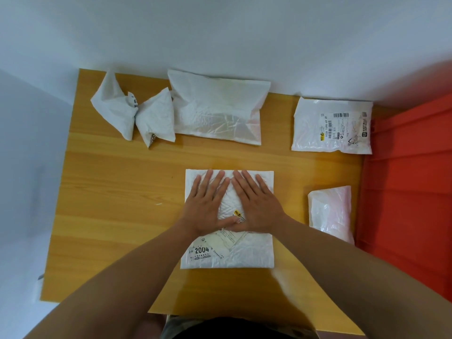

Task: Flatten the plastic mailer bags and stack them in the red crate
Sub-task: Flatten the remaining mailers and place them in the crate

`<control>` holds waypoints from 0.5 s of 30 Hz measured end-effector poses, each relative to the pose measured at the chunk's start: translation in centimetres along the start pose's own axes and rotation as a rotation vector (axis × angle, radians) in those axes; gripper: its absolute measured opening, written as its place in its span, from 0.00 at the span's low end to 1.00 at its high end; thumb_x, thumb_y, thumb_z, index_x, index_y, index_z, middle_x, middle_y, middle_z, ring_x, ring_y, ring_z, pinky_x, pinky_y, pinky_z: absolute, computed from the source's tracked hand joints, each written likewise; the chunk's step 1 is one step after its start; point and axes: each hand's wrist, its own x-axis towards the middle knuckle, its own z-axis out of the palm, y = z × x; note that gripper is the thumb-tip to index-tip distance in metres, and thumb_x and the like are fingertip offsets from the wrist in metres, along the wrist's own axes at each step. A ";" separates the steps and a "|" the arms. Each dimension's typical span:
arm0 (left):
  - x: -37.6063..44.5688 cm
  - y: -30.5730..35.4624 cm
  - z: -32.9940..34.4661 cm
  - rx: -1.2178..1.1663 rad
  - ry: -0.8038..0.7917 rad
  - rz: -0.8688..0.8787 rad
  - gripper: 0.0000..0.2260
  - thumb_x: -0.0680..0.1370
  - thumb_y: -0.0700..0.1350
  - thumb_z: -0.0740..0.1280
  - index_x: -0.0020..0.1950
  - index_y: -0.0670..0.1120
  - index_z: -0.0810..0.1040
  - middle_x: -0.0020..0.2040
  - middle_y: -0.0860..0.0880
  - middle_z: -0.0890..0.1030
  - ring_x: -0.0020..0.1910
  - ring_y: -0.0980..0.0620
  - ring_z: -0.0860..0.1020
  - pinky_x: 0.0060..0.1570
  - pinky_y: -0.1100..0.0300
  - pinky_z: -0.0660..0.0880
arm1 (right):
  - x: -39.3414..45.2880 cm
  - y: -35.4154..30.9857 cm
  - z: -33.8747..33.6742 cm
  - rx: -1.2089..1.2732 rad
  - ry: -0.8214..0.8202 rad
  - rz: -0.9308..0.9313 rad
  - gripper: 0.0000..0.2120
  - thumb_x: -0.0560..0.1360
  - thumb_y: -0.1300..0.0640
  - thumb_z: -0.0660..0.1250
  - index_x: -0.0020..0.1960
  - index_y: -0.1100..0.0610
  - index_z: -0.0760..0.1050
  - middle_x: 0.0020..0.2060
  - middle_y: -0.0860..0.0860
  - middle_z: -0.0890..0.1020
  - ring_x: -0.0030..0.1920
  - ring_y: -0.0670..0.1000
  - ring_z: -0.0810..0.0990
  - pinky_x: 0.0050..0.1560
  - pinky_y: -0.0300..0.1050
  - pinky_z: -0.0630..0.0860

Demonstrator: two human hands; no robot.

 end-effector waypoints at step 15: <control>-1.6 0.5 -2.0 0.201 0.221 -0.242 0.26 0.81 0.60 0.54 0.58 0.39 0.79 0.50 0.41 0.78 0.48 0.41 0.75 0.49 0.48 0.69 | -1.0 1.8 -1.8 0.090 0.208 0.315 0.34 0.80 0.41 0.54 0.77 0.62 0.59 0.79 0.59 0.58 0.79 0.60 0.51 0.78 0.60 0.46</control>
